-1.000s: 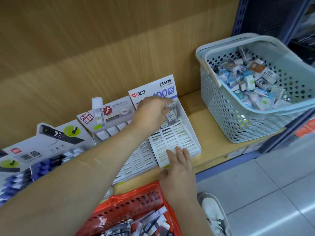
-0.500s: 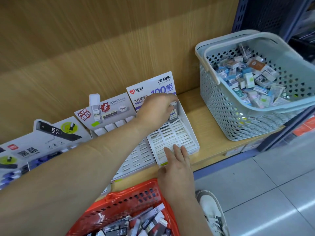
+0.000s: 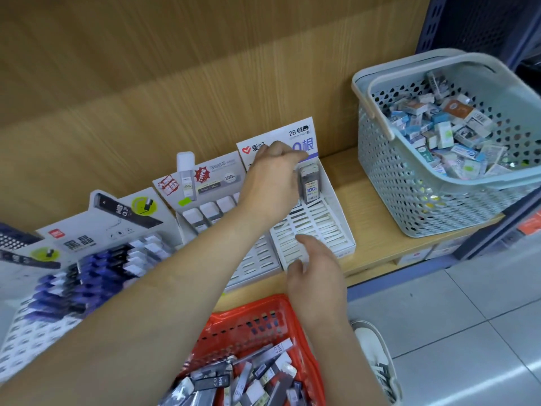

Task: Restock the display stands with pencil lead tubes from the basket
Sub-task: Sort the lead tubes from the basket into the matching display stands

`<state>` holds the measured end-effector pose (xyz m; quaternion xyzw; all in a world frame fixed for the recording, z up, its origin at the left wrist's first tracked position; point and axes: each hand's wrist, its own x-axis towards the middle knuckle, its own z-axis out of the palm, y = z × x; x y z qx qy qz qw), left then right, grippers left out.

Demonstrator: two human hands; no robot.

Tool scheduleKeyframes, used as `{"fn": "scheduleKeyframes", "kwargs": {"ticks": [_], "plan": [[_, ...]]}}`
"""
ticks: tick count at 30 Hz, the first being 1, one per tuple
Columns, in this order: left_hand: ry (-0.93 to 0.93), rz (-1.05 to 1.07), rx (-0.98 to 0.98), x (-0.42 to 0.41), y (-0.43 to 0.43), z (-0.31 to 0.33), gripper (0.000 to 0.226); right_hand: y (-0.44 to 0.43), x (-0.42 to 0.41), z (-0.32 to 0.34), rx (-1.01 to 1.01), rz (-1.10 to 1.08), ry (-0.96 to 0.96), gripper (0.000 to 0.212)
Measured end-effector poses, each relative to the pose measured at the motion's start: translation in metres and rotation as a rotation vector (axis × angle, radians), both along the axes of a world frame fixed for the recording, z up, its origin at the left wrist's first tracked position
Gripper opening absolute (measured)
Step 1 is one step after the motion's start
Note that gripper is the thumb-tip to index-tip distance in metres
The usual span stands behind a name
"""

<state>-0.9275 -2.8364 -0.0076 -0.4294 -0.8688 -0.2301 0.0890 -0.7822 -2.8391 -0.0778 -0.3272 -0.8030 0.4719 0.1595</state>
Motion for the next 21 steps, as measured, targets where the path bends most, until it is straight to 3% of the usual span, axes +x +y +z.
{"fn": "scheduleKeyframes", "kwargs": {"ticks": [3, 6, 12, 17, 21], "plan": [[-0.143, 0.073, 0.127, 0.027, -0.053, 0.011, 0.025, 0.003, -0.007, 0.018, -0.086, 0.075, 0.086, 0.035], [-0.349, 0.200, 0.192, 0.058, -0.128, 0.009, 0.021, -0.005, -0.014, 0.033, -0.198, 0.301, 0.058, 0.018], [-0.534, 0.501, 0.094, 0.113, -0.273, -0.067, 0.021, -0.064, -0.010, 0.013, -0.081, 0.828, -0.421, 0.004], [-0.679, 0.576, -0.238, 0.154, -0.352, -0.140, 0.022, -0.121, 0.026, -0.063, 0.134, 1.024, -0.741, 0.034], [-0.785, 0.513, -0.520, 0.178, -0.386, -0.197, 0.026, -0.136, 0.066, -0.133, 0.327, 1.010, -0.919, 0.068]]}}
